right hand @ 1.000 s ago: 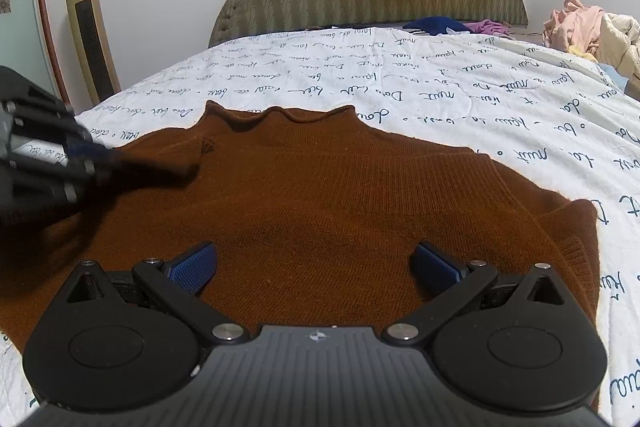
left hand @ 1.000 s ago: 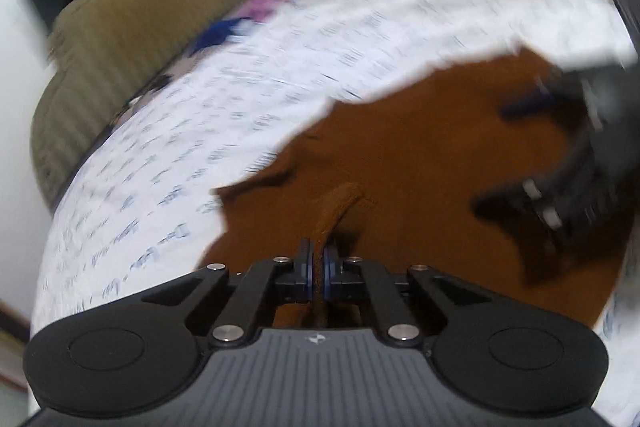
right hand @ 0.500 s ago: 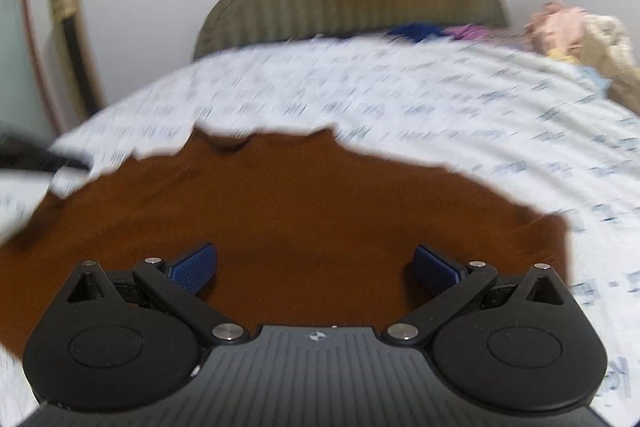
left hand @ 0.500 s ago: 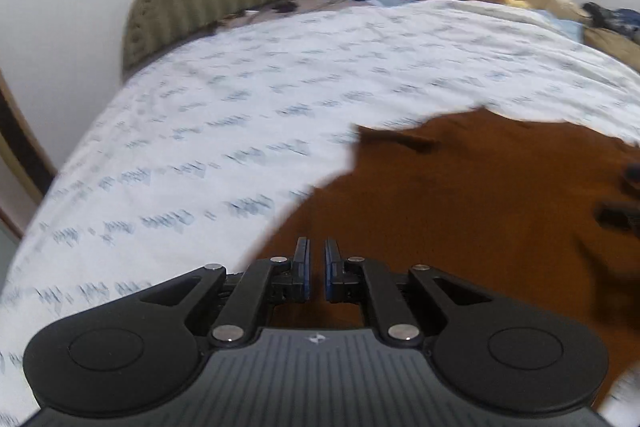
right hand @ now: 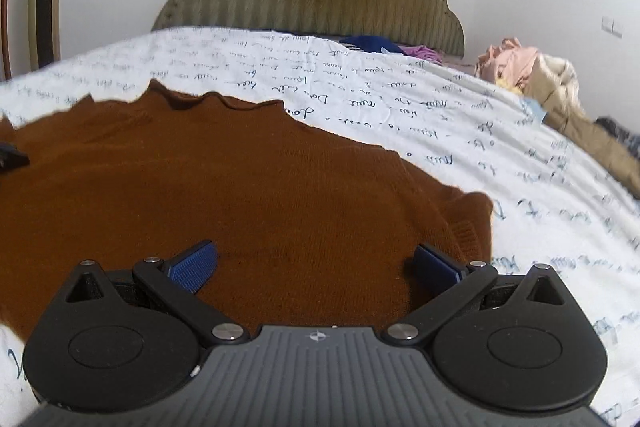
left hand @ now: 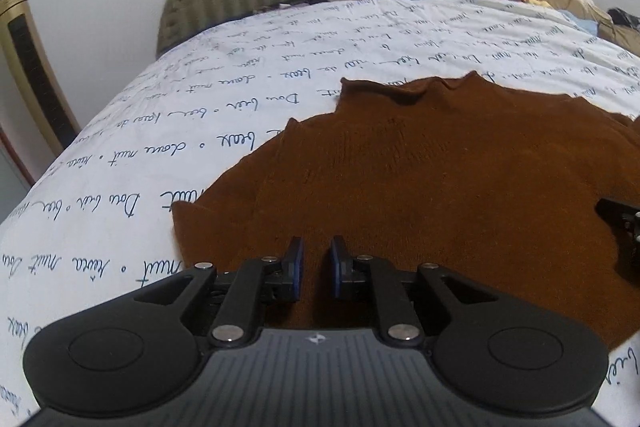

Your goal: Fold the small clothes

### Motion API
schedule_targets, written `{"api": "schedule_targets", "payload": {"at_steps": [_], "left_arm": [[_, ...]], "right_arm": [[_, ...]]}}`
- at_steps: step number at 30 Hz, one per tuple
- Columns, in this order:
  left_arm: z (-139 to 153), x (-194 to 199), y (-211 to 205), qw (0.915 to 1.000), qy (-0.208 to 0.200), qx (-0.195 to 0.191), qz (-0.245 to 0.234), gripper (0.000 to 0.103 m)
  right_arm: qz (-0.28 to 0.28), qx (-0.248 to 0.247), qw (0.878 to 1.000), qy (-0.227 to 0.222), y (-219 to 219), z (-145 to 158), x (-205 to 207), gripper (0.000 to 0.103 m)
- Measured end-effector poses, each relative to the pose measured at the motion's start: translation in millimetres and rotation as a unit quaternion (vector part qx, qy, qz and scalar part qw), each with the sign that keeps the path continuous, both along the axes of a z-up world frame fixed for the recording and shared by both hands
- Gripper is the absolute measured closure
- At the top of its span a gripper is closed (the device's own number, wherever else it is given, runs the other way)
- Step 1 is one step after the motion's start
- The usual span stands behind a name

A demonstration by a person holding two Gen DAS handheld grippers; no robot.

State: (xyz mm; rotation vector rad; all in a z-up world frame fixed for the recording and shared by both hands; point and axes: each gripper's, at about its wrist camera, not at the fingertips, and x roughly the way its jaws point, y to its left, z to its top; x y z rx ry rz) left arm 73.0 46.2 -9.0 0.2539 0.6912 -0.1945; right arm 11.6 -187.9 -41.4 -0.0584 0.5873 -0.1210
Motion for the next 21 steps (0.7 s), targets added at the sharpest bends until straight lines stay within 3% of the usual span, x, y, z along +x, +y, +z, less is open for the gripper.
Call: {"api": "schedule_targets", "payload": {"at_steps": [11, 21], "left_arm": [[-14, -14, -16, 0.998, -0.046, 0.027, 0.032, 0.088], [-17, -17, -20, 0.9967, -0.063, 0.036, 0.038, 0.088]], "right_arm": [[0.002, 0.011, 1.0, -0.005, -1, -3, -2, 0.0], [0.002, 0.012, 1.0, -0.005, 0, -3, -2, 0.0]]}}
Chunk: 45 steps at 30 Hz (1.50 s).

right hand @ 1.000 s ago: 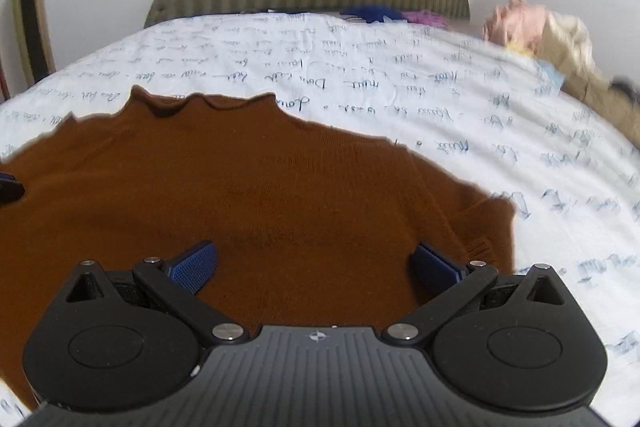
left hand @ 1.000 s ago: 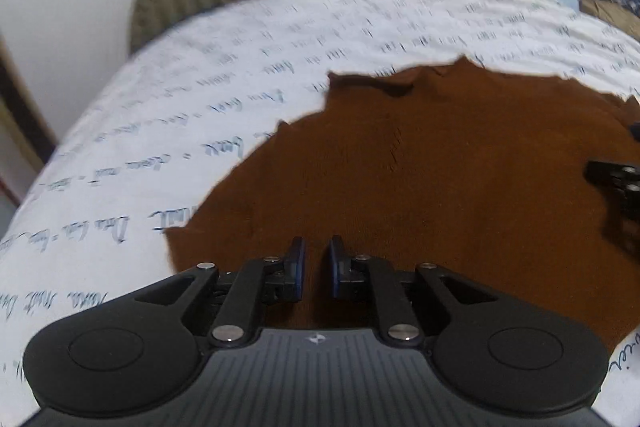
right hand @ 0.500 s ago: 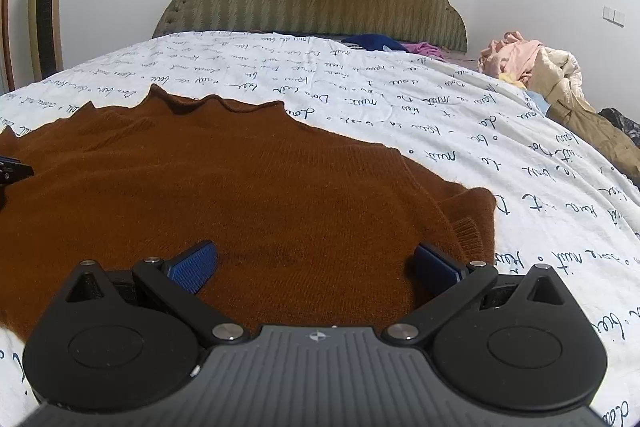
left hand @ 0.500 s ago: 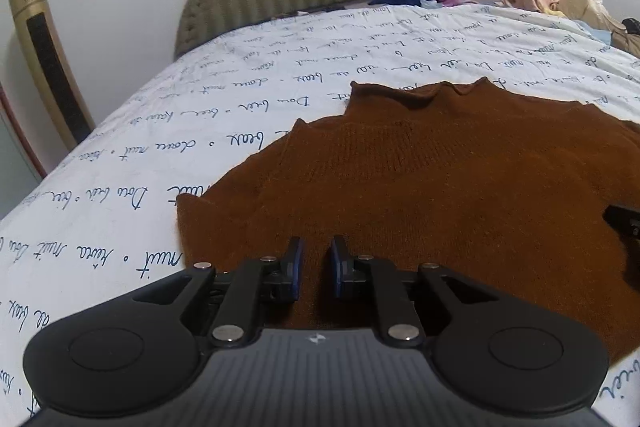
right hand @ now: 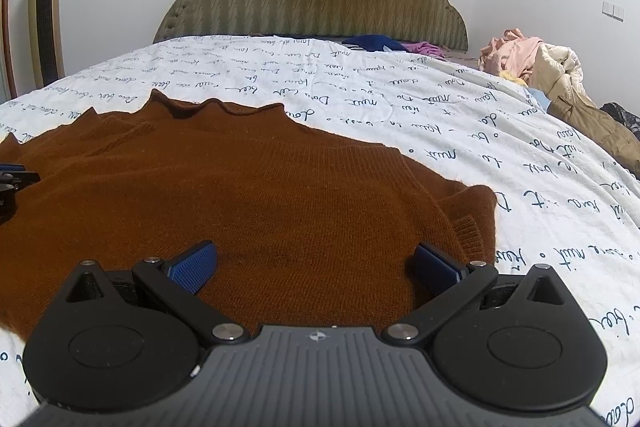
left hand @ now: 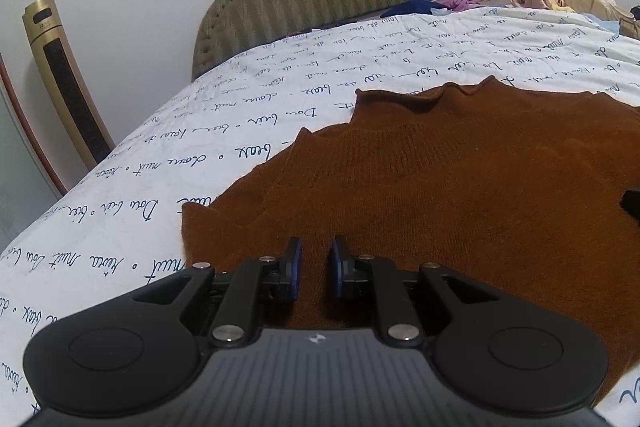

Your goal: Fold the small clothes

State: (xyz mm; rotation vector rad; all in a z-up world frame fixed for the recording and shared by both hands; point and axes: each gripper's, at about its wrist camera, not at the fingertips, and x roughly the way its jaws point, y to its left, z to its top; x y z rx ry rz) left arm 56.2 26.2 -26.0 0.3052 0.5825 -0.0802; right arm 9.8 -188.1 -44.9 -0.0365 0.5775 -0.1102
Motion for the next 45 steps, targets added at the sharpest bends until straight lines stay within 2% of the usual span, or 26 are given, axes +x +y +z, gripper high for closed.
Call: {"api": "schedule_targets", "payload": {"at_steps": [9, 11, 13, 15, 20, 23, 25, 26, 28, 29, 30, 32, 35, 40, 45], "left_arm": [[-3, -4, -5, 0.9998, -0.014, 0.013, 0.004, 0.088], [4, -4, -3, 0.9998, -0.001, -0.018, 0.012, 0.088], [11, -6, 1, 0.9967, 0.016, -0.079, 0.004, 0.087], [12, -10, 1, 0.993, 0.027, -0.115, -0.002, 0.087], [3, -26, -12, 0.9959, 0.004, -0.089, 0.01, 0.082], [0, -34, -13, 0.9955, -0.004, -0.094, 0.015, 0.074], [-2, -34, -15, 0.9958, -0.012, -0.088, 0.02, 0.071], [-3, -35, -16, 0.9961, -0.015, -0.084, 0.023, 0.066], [-4, -35, -17, 0.9963, -0.02, -0.076, 0.034, 0.05], [-4, -34, -16, 0.996, -0.02, -0.078, 0.039, 0.037], [-4, -32, -14, 0.9953, -0.018, -0.084, 0.044, 0.03], [-4, -30, -7, 0.9933, -0.012, -0.105, 0.045, 0.027], [-4, -29, -1, 0.9915, -0.008, -0.124, 0.039, 0.016], [-5, -29, -6, 0.9932, -0.011, -0.109, 0.038, 0.015], [-5, -29, -6, 0.9931, -0.01, -0.11, 0.038, 0.015]], "right_arm": [[0.0, 0.002, 1.0, -0.002, 0, 1, -1, 0.0], [0.0, 0.002, 1.0, -0.002, 0, 1, -2, 0.0], [-0.001, 0.0, 1.0, -0.002, 1, 1, -2, 0.0], [-0.003, -0.003, 1.0, -0.003, 1, 2, -5, 0.0], [-0.035, -0.018, 0.999, -0.013, 4, 9, -28, 0.0], [-0.053, -0.012, 0.998, -0.026, -3, 13, -45, 0.0], [-0.059, 0.0, 0.998, -0.017, -15, 9, -45, 0.0], [-0.057, 0.02, 0.998, -0.005, -21, 4, -42, 0.0], [-0.047, 0.083, 0.995, 0.02, -38, -2, -36, 0.0], [-0.046, 0.104, 0.993, 0.018, -44, -2, -36, 0.0], [-0.045, 0.117, 0.992, 0.014, -48, -3, -36, 0.0], [-0.043, 0.126, 0.991, 0.01, -51, -4, -38, 0.0], [-0.044, 0.118, 0.992, 0.008, -46, -5, -39, 0.0], [-0.045, 0.118, 0.992, 0.007, -45, -5, -40, 0.0], [-0.045, 0.118, 0.992, 0.007, -47, -4, -40, 0.0]]}}
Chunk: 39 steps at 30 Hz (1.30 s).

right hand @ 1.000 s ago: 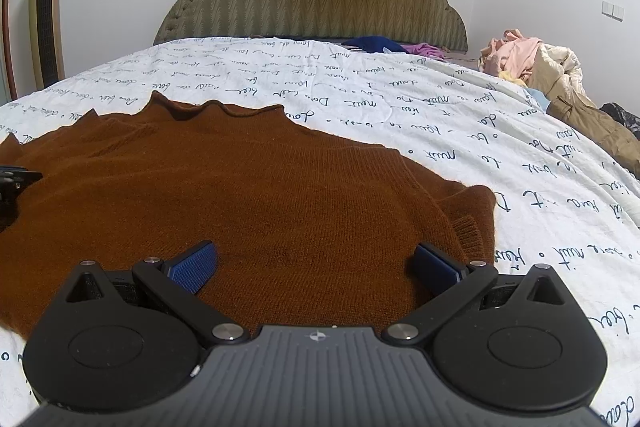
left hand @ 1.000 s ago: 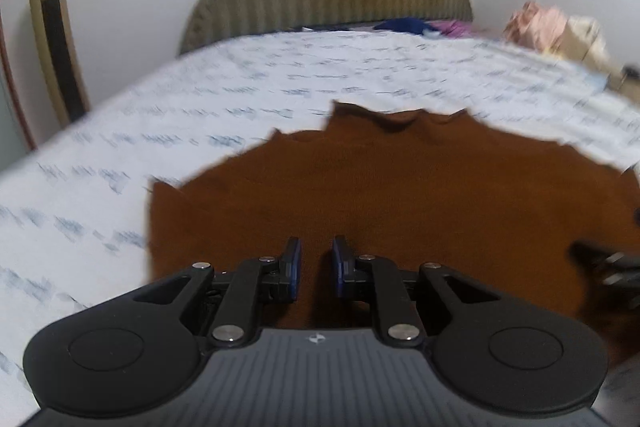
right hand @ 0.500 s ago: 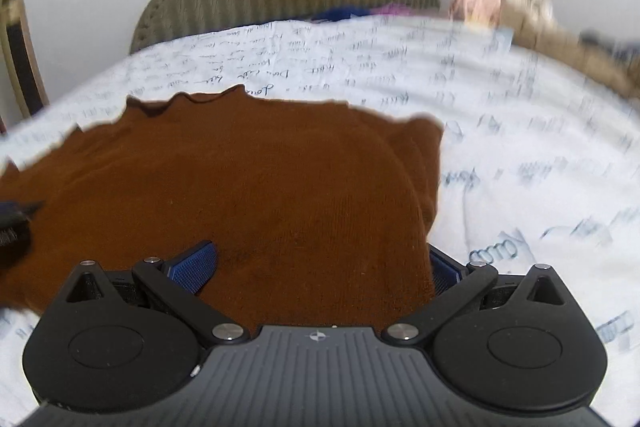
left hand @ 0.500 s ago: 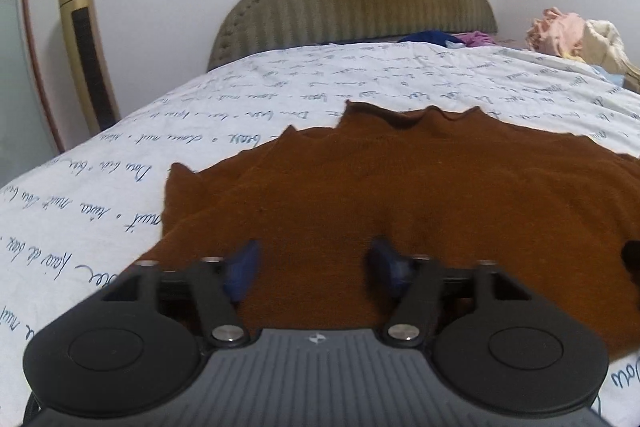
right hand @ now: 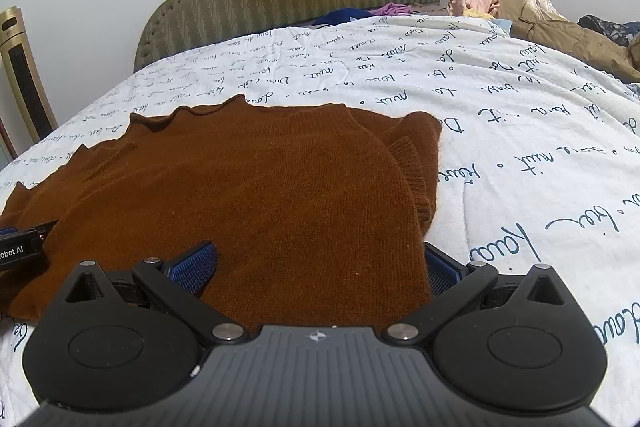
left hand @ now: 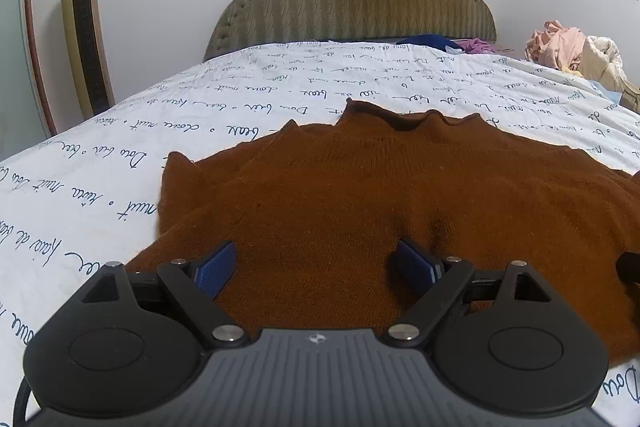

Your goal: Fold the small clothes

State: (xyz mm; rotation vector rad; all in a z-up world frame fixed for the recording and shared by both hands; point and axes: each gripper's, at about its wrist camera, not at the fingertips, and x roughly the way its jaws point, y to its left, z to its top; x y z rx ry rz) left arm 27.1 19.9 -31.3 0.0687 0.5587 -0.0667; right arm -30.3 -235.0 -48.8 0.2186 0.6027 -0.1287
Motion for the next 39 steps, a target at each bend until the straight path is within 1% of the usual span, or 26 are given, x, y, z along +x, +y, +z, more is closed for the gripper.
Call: {"api": "schedule_targets", "payload": {"at_steps": [39], "left_arm": [[0.1, -0.6, 0.4, 1.0, -0.001, 0.003, 0.001, 0.015]], "right_arm": [[-0.001, 0.007, 1.0, -0.004, -0.7, 0.2, -1.8, 0.0]]}}
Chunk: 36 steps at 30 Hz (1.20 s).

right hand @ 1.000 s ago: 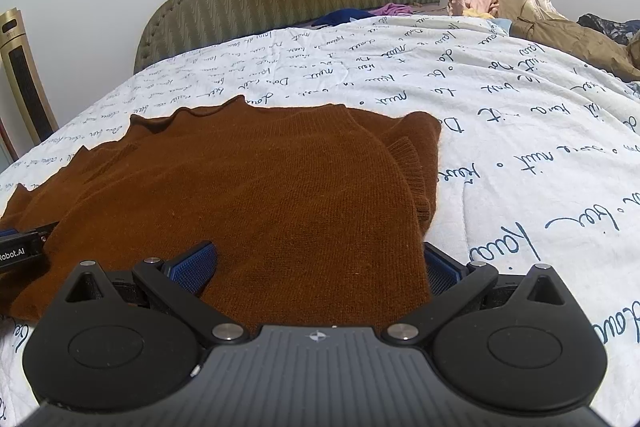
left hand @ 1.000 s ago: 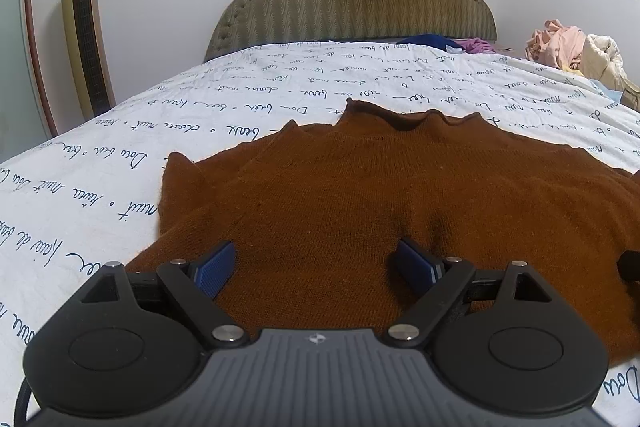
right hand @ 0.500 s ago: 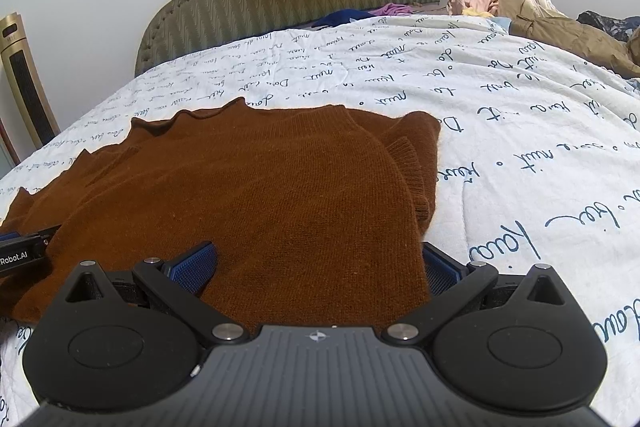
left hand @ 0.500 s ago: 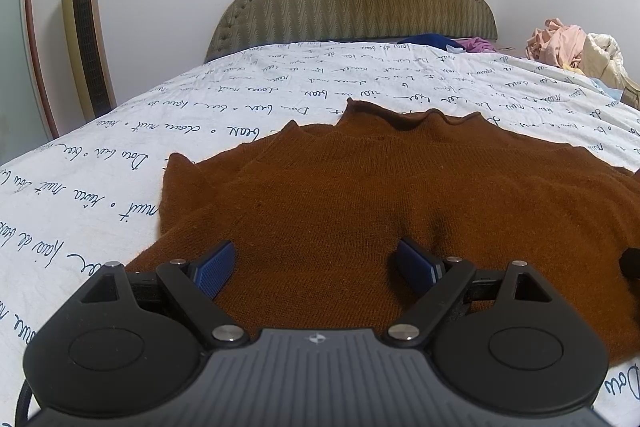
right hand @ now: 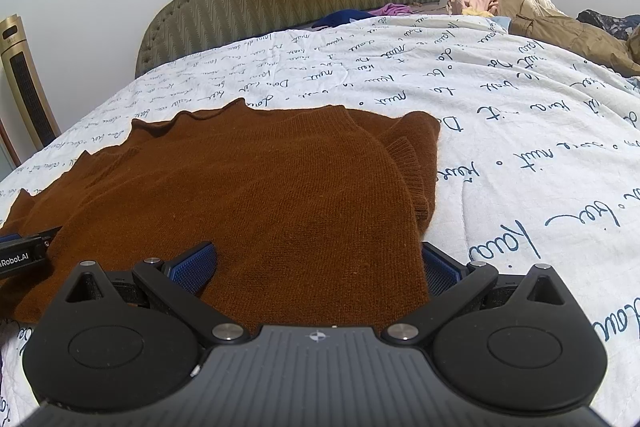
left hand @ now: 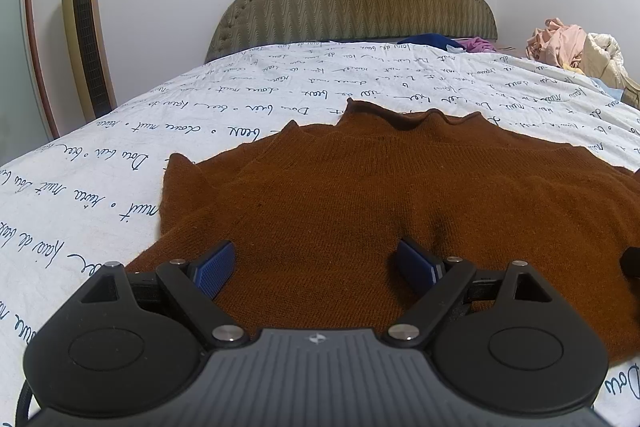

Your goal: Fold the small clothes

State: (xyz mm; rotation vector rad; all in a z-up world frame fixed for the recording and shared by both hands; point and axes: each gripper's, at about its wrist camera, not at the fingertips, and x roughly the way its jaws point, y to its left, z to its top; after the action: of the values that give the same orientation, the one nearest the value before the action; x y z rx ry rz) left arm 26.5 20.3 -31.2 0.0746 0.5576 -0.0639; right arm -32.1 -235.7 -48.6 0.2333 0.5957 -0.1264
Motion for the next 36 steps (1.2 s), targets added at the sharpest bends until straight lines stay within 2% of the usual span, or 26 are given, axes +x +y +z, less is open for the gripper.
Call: {"api": "schedule_targets", "payload": {"at_steps": [28, 33, 36], "left_arm": [[1, 0, -1, 1.0, 0.001, 0.002, -0.001, 0.014], [17, -9, 15, 0.9996, -0.013, 0.004, -0.024, 0.014], [32, -6, 41, 0.9996, -0.029, 0.005, 0.003, 0.014]], "right_arm": [[-0.002, -0.016, 1.0, 0.003, 6, 1, -1, 0.0], [-0.006, -0.033, 0.999, -0.004, 15, 10, -9, 0.0], [0.014, -0.046, 0.999, -0.019, 31, 24, -17, 0.0]]}}
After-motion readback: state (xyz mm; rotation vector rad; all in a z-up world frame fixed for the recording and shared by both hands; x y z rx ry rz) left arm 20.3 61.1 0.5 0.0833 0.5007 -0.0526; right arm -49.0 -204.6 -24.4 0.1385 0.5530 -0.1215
